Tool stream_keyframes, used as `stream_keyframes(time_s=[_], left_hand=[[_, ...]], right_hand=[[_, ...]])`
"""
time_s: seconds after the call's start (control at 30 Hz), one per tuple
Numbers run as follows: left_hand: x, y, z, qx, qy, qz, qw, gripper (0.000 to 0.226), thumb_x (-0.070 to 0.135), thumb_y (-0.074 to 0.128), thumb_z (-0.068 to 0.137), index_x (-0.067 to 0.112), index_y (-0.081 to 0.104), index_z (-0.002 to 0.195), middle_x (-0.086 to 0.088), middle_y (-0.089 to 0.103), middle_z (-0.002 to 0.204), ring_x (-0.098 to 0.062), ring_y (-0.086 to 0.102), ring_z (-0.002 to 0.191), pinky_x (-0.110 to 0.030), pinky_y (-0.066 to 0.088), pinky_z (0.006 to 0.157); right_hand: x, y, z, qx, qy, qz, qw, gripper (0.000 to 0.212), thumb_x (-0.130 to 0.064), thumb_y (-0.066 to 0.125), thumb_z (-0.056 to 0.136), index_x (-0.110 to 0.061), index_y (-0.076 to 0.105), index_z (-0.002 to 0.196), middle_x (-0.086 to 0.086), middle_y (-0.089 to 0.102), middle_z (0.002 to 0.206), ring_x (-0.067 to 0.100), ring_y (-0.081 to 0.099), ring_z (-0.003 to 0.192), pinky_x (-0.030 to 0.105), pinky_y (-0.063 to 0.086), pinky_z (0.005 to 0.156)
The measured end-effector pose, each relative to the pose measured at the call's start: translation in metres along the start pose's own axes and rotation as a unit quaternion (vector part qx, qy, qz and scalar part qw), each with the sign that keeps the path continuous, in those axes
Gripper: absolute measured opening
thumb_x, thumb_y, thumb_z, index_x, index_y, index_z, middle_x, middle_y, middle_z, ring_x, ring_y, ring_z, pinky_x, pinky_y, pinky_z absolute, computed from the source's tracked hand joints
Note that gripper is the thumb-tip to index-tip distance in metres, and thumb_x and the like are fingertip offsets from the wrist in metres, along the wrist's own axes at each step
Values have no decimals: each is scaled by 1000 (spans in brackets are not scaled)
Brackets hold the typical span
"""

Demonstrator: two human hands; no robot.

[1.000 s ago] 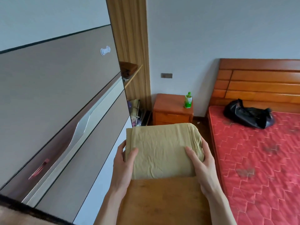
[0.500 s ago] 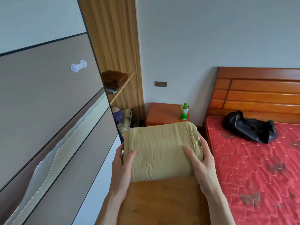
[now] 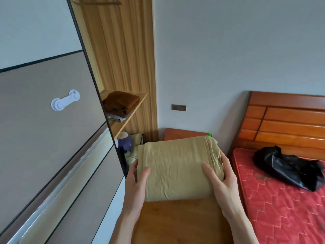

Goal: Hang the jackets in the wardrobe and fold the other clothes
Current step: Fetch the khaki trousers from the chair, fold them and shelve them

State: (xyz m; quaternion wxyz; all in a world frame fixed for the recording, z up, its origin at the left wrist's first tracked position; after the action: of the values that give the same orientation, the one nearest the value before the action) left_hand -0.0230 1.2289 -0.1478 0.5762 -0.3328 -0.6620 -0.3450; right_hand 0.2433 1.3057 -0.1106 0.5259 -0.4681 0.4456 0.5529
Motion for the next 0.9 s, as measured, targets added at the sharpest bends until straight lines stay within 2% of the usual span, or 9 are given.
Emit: stream_keyframes(time_s=[0.07,0.13,0.43,0.53,0.63,0.7,0.77,0.83,0.9], left_hand=[[6,4,37,-5,-3,-6,1000,33,34,64,100,41,55,131,9,69,118,1,71,94,-19,58,66],[15,5,74,-3,2,-9,1000,42,42,69,96,37,54,136,6,69,119,-2,71,94,-21,58,67],[32,25,218,-26,21,-20,999,66,56,69,81,35,54,141,6,70,126,-17,71,112,-48,59,95],[32,34,249,-29,22,-22,999,62,53,68,83,35,54,141,6,71,124,-16,71,109,-46,60,94],[31,42,278,-29,16,-30,999,50,43,70,94,33,55,140,3,72,123,-18,73,106,-42,59,86],[31,45,295,-21,14,-31,999,53,45,70,91,34,55,140,4,72,122,-18,73,105,-39,58,83],[32,46,313,-9,12,-27,1000,53,46,70,88,35,56,139,5,72,122,-15,73,105,-37,58,82],[32,47,331,10,12,-31,999,40,36,68,98,32,58,137,4,73,120,-15,73,104,-37,57,81],[32,50,353,28,5,-40,999,36,29,64,101,32,59,136,4,74,120,-16,74,104,-40,57,82]], right_hand=[[3,16,36,-4,0,4,1000,60,-27,74,93,-36,52,148,-16,65,136,-2,61,123,20,49,99],[6,34,69,-10,2,7,1000,60,-30,74,93,-37,51,148,-14,66,135,-1,62,122,23,49,100],[25,80,200,3,6,-1,1000,66,-43,73,88,-40,49,149,-11,65,134,3,63,119,18,51,89],[33,87,230,2,9,-3,1000,62,-40,73,90,-39,50,148,-10,66,133,1,64,118,14,54,85],[41,98,259,1,15,1,1000,60,-37,73,92,-36,51,148,-9,66,134,-1,64,117,6,51,84],[47,106,278,-2,19,7,1000,56,-32,72,94,-34,53,146,-11,66,131,-8,64,111,4,49,82],[53,116,299,-8,27,13,1000,49,-26,71,95,-38,53,140,-19,64,125,-17,62,103,1,47,77],[59,127,323,-23,29,16,999,47,-24,71,96,-44,53,135,-23,65,122,-18,61,104,1,47,78],[68,139,350,-43,28,16,999,48,-24,71,95,-41,54,137,-24,68,120,-15,62,108,1,46,82]])
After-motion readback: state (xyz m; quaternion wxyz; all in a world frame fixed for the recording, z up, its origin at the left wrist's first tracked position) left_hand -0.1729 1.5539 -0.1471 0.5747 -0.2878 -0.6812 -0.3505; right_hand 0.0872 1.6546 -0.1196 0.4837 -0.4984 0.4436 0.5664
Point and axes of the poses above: each hand's wrist, its own z-axis towards the middle knuckle, its own y-axis out of the palm, x = y × z, the point moved 8 cm from there along z, towards the middle knuckle
